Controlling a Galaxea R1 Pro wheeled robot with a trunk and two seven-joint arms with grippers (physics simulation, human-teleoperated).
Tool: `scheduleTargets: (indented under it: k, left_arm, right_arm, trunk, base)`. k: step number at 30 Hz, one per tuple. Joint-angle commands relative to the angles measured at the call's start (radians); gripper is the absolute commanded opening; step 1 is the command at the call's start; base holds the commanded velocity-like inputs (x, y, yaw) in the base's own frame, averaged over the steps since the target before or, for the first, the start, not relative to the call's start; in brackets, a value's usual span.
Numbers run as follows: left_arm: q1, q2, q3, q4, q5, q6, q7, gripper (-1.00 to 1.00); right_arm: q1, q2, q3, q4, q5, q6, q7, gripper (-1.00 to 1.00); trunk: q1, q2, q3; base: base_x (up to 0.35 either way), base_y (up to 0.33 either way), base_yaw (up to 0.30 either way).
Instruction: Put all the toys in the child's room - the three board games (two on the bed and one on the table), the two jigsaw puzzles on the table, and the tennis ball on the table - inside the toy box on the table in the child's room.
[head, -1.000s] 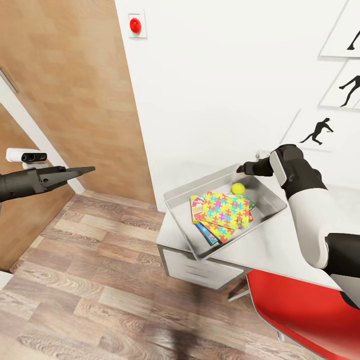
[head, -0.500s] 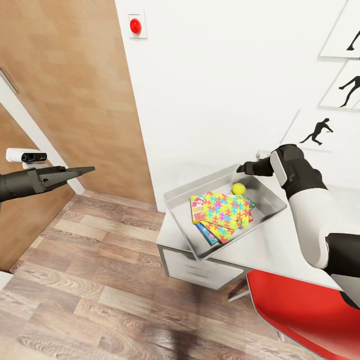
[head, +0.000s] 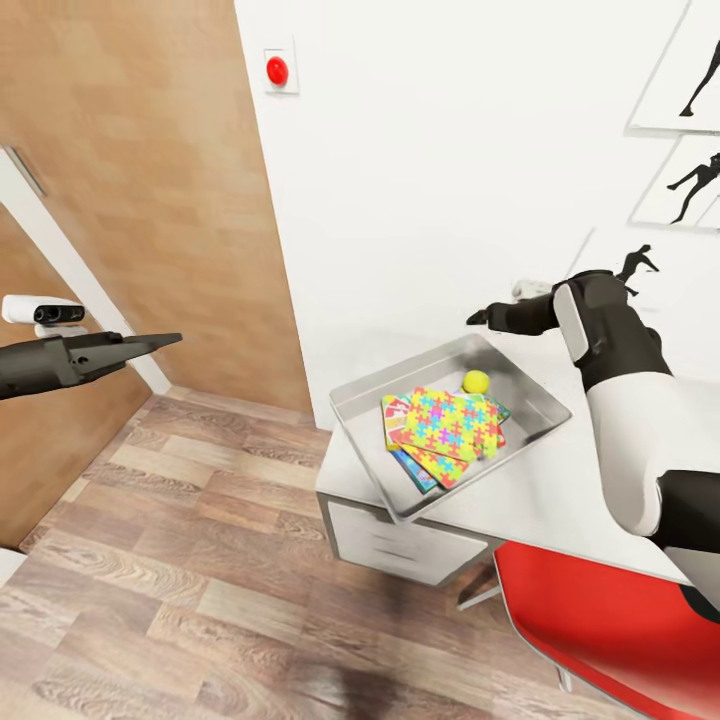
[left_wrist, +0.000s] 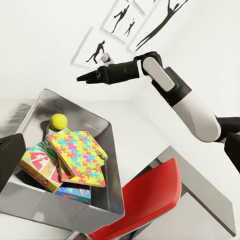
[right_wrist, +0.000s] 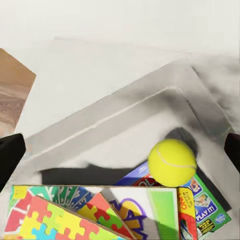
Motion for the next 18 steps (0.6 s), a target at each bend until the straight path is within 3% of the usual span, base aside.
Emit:
scheduleTargets:
  k: [1,5,7,10,11,14,18]
  left_arm:
    - [-0.001,0.004,0.000,0.001,0.000,0.011,-0.003,1.00]
    - [0.003,0.009,0.001,0.004,0.000,0.011,-0.002,1.00]
    - [0.009,0.012,0.002,0.009,0.000,0.011,-0.001,1.00]
    - [0.020,0.027,0.004,0.032,-0.002,0.011,0.002,1.00]
    - [0.021,0.029,0.004,0.036,-0.002,0.011,0.002,1.00]
    - [0.027,0.035,0.005,0.052,-0.003,0.011,0.003,1.00]
    - [0.039,0.037,0.005,0.058,-0.003,0.010,0.003,1.00]
  right_arm:
    - [0.000,-0.001,-0.001,-0.029,-0.007,0.005,0.039,1.00]
    - [0.001,-0.011,-0.018,-0.076,-0.007,0.005,0.160,1.00]
    - [0.002,-0.031,-0.043,-0.085,-0.008,0.005,0.214,1.00]
    - [0.020,-0.093,-0.111,-0.086,-0.011,0.005,0.349,1.00]
    - [0.028,-0.102,-0.121,-0.086,-0.013,0.005,0.373,1.00]
    - [0.089,-0.141,-0.178,-0.090,-0.050,0.005,0.518,1.00]
    - [0.156,-0.171,-0.220,-0.100,-0.098,0.005,0.641,1.00]
  trunk:
    - [0.001,-0.002,0.000]
    - [0.001,-0.002,0.007]
    - [0.001,-0.002,0.010]
    - [0.001,-0.002,0.015]
    - [0.001,-0.002,0.016]
    - [0.001,-0.002,0.021]
    - [0.001,-0.002,0.028]
  base:
    - [0.000,0.000,0.000]
    - [0.000,0.000,0.000]
    - [0.000,0.000,0.000]
    - [0.000,0.000,0.000]
    - [0.000,0.000,0.000]
    - [0.000,0.000,0.000]
    - [0.000,0.000,0.000]
